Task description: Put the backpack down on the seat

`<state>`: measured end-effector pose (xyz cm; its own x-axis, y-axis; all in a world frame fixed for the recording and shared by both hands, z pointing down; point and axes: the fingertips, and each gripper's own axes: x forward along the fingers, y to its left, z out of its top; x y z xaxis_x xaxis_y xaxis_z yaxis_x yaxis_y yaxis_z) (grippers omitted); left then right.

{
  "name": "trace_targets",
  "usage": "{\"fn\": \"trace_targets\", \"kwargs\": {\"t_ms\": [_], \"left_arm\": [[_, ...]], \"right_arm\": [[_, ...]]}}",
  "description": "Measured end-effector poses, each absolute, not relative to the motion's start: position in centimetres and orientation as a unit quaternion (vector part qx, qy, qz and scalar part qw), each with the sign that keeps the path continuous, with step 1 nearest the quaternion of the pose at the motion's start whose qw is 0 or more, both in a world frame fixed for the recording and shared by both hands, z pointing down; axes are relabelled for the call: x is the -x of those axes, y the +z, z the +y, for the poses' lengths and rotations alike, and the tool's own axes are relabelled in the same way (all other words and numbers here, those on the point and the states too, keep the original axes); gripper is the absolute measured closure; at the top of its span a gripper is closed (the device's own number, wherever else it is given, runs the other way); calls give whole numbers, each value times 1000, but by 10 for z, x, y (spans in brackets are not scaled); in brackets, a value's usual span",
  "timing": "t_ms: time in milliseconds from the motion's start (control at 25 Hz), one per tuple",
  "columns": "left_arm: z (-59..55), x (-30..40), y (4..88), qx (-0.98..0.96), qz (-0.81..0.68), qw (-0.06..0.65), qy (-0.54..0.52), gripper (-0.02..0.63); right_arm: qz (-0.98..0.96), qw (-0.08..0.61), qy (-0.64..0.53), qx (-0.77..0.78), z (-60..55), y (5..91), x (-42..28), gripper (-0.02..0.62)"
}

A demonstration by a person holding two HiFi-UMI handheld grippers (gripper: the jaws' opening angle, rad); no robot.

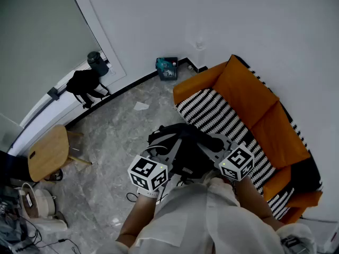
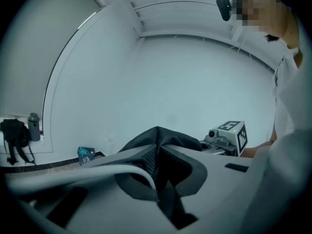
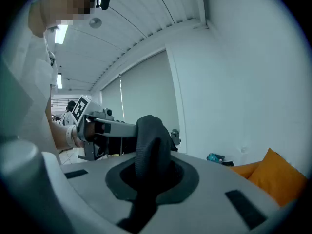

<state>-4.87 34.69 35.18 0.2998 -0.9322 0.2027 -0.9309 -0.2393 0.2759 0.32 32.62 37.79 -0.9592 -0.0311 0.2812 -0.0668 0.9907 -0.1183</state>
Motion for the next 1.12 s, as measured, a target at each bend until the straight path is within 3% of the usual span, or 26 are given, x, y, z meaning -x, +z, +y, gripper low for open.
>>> {"fn": "trace_targets", "kwargs": {"t_ms": [560,1120], "left_arm": [[298,61,345,-806,-571,154,-37,565],[270,56,356,-799,-569,186,-54,565]], "right_arm": [[-989,137,46,-45,276,370,8,555],[-987,130,77,-44,248,382,4,554]]}}
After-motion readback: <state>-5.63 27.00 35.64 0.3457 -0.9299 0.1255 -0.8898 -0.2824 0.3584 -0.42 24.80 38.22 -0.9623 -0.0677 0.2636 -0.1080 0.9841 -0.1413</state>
